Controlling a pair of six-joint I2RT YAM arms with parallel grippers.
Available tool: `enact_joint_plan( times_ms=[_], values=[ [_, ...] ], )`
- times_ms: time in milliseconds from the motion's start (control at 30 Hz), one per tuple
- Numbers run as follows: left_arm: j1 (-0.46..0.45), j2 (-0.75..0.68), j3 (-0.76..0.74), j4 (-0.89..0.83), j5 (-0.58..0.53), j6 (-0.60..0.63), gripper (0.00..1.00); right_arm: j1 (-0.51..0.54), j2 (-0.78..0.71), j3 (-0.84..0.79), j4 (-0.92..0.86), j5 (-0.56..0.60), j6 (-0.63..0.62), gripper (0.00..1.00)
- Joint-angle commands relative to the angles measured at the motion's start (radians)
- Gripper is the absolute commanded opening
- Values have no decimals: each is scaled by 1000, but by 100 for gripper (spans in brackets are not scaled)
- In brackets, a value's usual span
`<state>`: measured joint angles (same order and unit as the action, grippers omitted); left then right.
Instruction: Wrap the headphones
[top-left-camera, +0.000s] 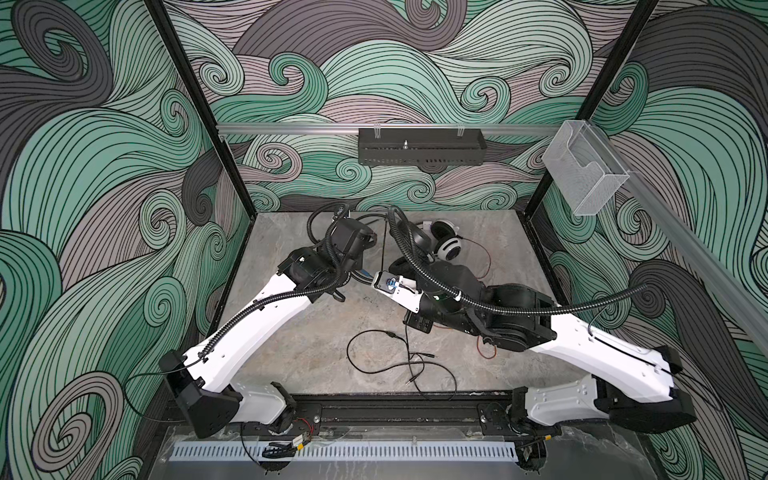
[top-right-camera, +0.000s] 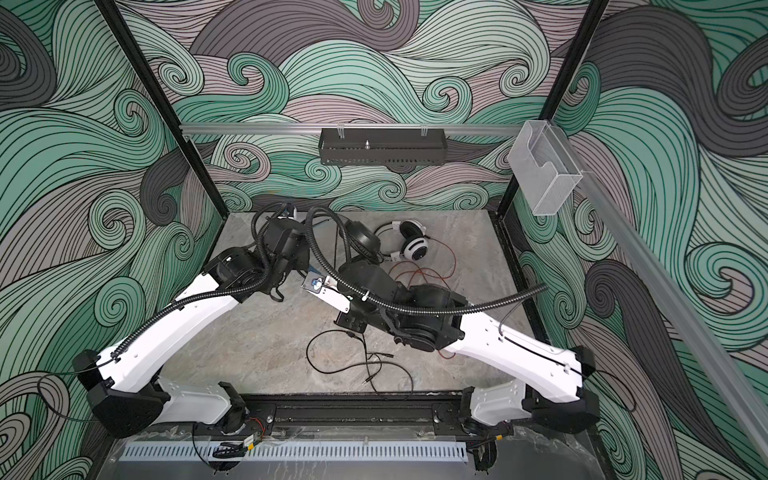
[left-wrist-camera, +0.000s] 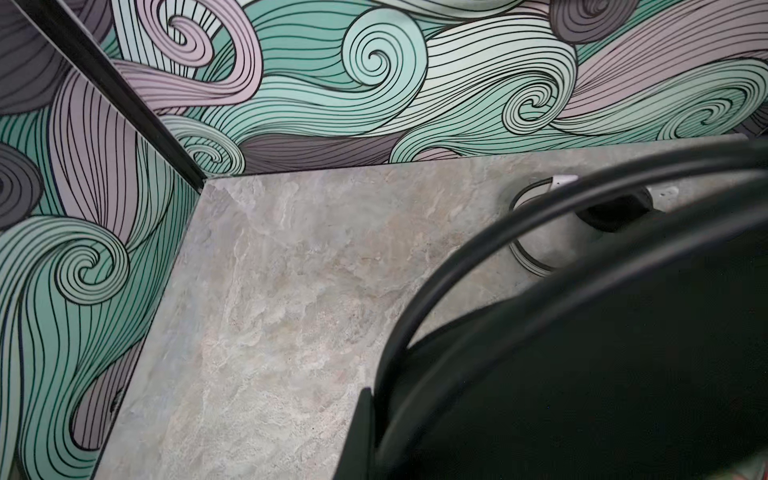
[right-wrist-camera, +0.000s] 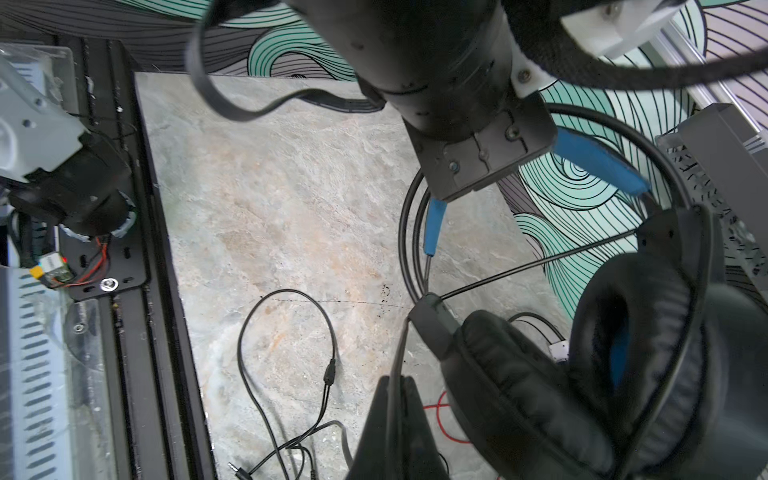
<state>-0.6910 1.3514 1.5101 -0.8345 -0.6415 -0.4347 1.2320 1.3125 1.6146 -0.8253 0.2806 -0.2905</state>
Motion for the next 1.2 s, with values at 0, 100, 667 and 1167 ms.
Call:
enact_joint_plan(
  times_ms=[0,100,667,1167],
  values=[
    [67,-14,47,32,-43,-36,0,7,-66,20,109,-80,57,0],
    [116,-3,111,57,-35,3,0,7,-70,26,109,-118,66,0],
    [156,242,921,-90,101,89,0,-288,-203,-275,406,-393,234,0],
    [155,287,1117,-107,287,-42,0,-496,-49,-465,823,-712,482,0]
  ],
)
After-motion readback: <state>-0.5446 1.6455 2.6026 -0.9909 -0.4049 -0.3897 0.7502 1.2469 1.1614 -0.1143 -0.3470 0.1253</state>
